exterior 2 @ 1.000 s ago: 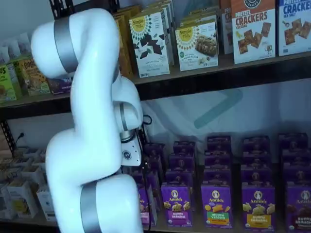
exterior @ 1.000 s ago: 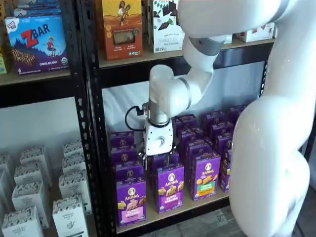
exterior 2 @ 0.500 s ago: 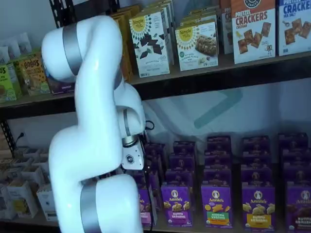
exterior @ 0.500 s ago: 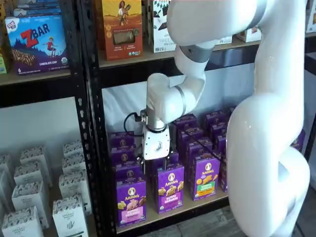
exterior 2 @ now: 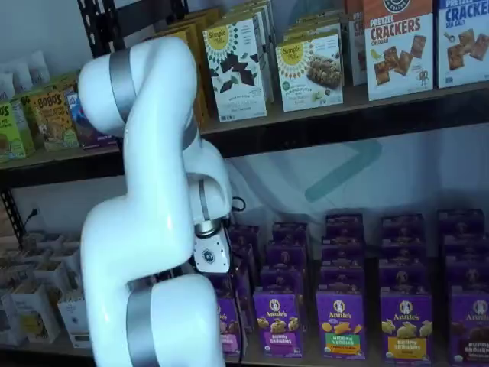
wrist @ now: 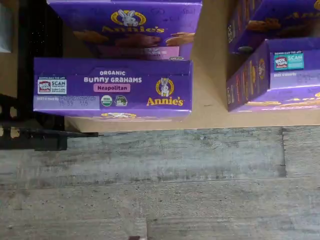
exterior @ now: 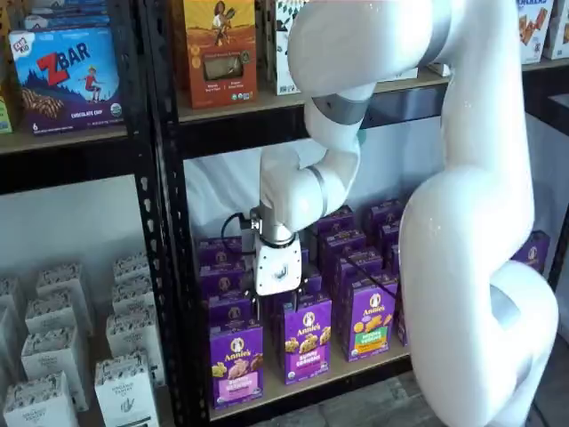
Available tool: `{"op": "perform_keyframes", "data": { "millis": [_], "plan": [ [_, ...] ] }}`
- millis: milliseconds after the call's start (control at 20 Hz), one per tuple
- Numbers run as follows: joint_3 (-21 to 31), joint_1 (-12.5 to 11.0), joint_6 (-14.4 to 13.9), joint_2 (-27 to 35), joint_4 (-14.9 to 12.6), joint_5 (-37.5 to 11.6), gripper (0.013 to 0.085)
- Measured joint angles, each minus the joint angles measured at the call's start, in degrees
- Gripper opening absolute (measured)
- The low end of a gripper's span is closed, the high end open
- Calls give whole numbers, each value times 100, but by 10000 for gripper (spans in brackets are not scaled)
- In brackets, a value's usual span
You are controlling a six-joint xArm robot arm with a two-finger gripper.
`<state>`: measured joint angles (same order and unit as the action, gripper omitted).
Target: Pick up the purple box with a pink patch in the middle, on the bottom shelf, the first box from the left
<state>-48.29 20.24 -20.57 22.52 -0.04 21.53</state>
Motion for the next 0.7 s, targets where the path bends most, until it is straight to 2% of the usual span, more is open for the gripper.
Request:
{"op": "perform_keyframes", "data": {
  "millis": [700],
  "plan": [
    [-656, 61, -50, 675, 4, -179, 850]
  ]
}}
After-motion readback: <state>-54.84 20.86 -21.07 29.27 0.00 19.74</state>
